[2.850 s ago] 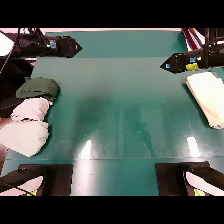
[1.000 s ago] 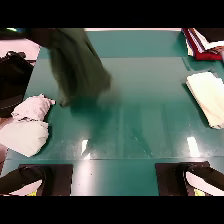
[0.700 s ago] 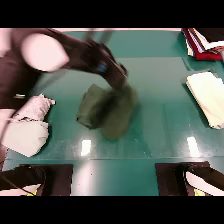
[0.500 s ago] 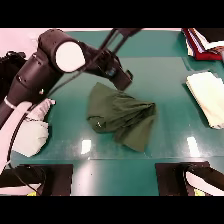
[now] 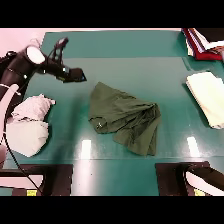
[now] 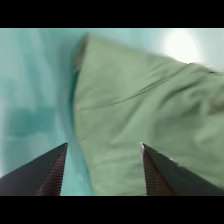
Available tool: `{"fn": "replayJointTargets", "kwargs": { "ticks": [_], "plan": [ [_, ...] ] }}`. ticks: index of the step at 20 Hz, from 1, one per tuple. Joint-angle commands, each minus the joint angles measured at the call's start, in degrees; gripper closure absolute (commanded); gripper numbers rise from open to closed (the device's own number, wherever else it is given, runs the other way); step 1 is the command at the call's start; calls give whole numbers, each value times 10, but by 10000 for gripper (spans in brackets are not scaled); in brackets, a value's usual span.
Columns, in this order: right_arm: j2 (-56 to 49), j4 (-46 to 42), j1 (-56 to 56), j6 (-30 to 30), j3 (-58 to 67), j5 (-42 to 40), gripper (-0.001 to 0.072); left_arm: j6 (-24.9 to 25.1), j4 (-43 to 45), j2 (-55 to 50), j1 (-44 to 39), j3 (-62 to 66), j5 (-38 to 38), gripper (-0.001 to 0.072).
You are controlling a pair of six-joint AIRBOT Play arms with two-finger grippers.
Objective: Fold the shirts.
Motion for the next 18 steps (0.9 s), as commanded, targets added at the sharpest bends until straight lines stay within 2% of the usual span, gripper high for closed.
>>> {"fn": "replayJointTargets", "kwargs": {
  "ticks": [1, 5, 11, 12, 14, 15, 18],
  "plan": [
    [0, 0, 0, 0, 1, 2, 692, 38, -76, -41, 27, -80, 25, 166],
    [0, 0, 0, 0, 0, 2, 692, 54, -116, -93, 5, -80, 44, 166],
    [0, 0, 0, 15, 1, 7, 692, 53, -109, -119, -51, -79, 94, 166],
    [0, 0, 0, 16, 1, 15, 692, 53, -108, -119, -52, -78, 97, 191],
    [0, -9, 0, 21, 0, 48, 691, 53, -104, -119, -42, -56, 70, 573],
    [1, -22, 0, 27, -8, 66, 691, 59, -104, -118, -35, -38, 50, 683],
    [34, -82, -16, 54, -120, 122, 691, 67, -81, -106, -8, 38, -8, 684]
  ]
}}
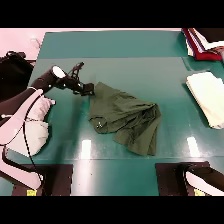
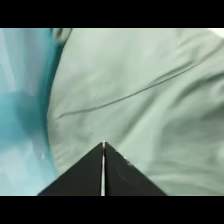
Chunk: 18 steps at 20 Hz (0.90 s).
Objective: Fold the shirts.
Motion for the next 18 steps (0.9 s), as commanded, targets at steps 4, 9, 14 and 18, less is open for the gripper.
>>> {"fn": "replayJointTargets", "kwargs": {
  "ticks": [4, 9, 14, 18],
  "plan": [
    [108, -39, -76, 24, -318, 4, 691, 0, 67, 14, 34, 82, -73, 200],
    [173, 34, -121, 24, -450, -73, 691, -12, 61, 7, 34, -12, 10, 113],
    [174, 33, -126, 24, -454, -81, 691, 33, -9, -34, -6, -29, 10, 114],
    [165, -21, -126, 24, -456, -37, 691, 33, -8, -35, -24, -13, 11, 662]
  ]
}}
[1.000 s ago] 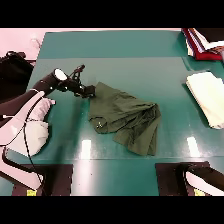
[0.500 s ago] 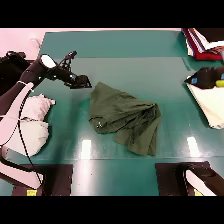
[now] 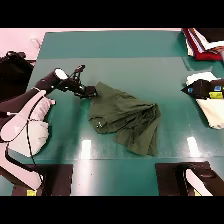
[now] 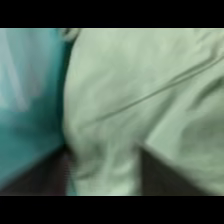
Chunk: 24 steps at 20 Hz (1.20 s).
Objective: Fold the shirts.
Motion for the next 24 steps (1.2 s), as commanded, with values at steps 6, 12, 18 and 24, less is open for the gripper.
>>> {"fn": "replayJointTargets", "kwargs": {
  "ticks": [6, 12, 18, 24],
  "plan": [
    [-14, -87, 0, 5, -220, 83, 186, 7, 22, -3, 41, 150, -87, 684],
    [-77, 59, 70, -9, -419, -67, 189, 7, 19, -3, 41, 174, -94, 684],
    [-168, 56, 156, -10, -384, -171, 692, 7, 20, -3, 42, 176, -115, 684],
    [-21, -79, 74, 9, -167, -102, 694, 7, 35, 109, 90, 282, -114, 684]
  ]
}}
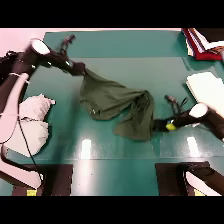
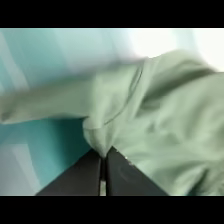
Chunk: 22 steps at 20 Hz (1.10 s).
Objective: Fold the shirts.
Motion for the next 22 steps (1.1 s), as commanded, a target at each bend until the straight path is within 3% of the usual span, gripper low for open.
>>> {"fn": "replayJointTargets", "kwargs": {
  "ticks": [1, 6, 13, 18, 22],
  "plan": [
    [97, -87, -67, 10, 161, 47, 694, 5, 6, 91, 38, 86, 3, 684],
    [176, -86, -198, -19, 429, 80, 694, 32, 8, 290, 66, 192, 33, 684],
    [138, -81, -305, -35, 663, 210, 694, 45, 12, 484, 66, 192, 91, 684],
    [63, -65, -297, -13, 739, 297, 695, 38, 21, 445, 66, 160, 96, 685],
    [-11, -75, -212, 45, 648, 327, 695, 6, 19, 304, 66, 110, 8, 684]
  ]
}}
